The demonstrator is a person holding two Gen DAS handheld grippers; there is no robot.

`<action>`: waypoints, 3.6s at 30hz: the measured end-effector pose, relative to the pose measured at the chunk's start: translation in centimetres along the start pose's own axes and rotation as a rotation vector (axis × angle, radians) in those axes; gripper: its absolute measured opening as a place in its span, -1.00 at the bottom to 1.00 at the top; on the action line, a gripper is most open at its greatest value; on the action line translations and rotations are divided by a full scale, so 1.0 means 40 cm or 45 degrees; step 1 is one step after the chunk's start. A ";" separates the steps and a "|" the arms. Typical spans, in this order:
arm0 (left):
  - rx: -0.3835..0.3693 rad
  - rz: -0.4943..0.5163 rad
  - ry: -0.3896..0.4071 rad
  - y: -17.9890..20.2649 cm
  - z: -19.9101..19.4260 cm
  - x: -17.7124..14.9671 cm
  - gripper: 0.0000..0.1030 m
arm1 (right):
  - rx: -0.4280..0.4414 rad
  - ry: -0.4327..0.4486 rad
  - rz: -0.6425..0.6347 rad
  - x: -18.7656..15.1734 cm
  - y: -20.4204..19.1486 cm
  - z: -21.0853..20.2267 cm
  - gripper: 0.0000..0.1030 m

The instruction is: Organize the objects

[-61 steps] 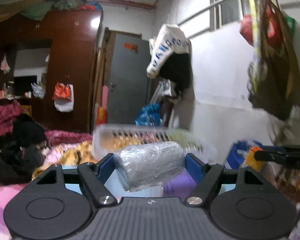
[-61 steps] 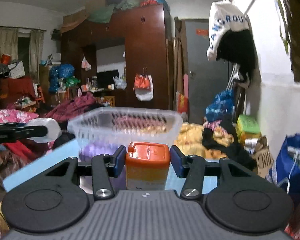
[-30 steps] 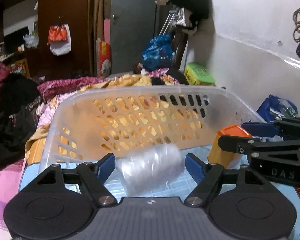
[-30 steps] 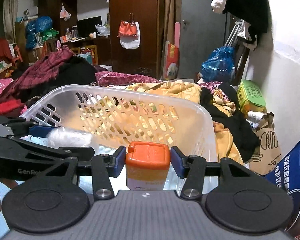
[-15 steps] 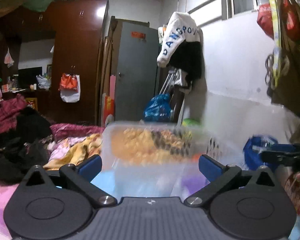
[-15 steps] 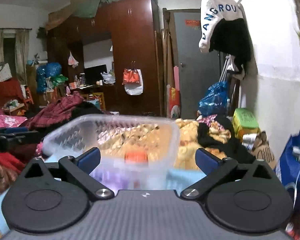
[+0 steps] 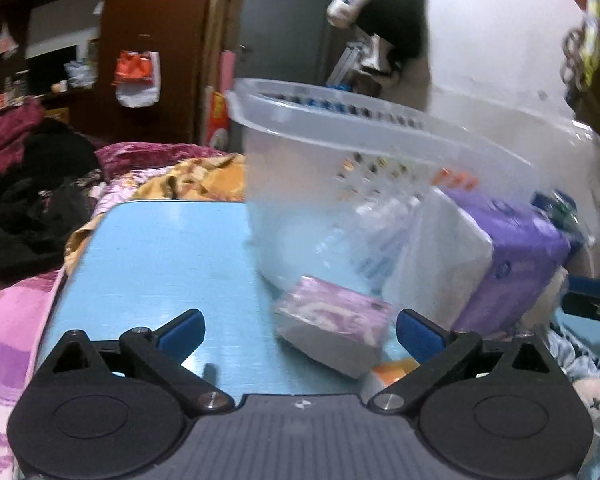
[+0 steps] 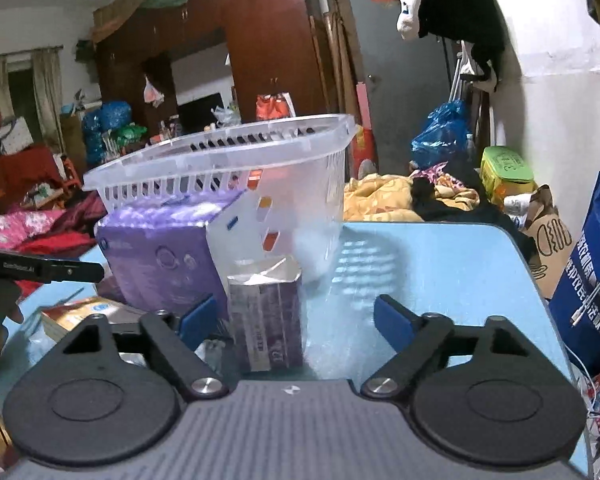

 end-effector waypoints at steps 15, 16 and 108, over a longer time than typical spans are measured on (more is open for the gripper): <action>-0.003 0.018 -0.040 0.019 0.026 -0.015 0.73 | -0.011 -0.015 -0.084 -0.041 -0.017 0.001 -0.02; -0.005 0.020 -0.039 0.020 0.029 -0.013 0.69 | -0.015 -0.010 -0.086 -0.040 -0.016 -0.001 -0.04; -0.205 0.182 0.260 0.369 -0.166 -0.194 0.80 | 0.166 0.083 0.035 -0.148 -0.058 -0.131 0.51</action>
Point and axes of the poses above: each gripper's, at about its wrist camera, not at the fingertips, and z roughly the way its jaws point, y to its right, x to its top, the point moved 6 cm from there along z, roughly the way its jaws point, and after that the axes turned 8 degrees about z, right-handed, at the moved point
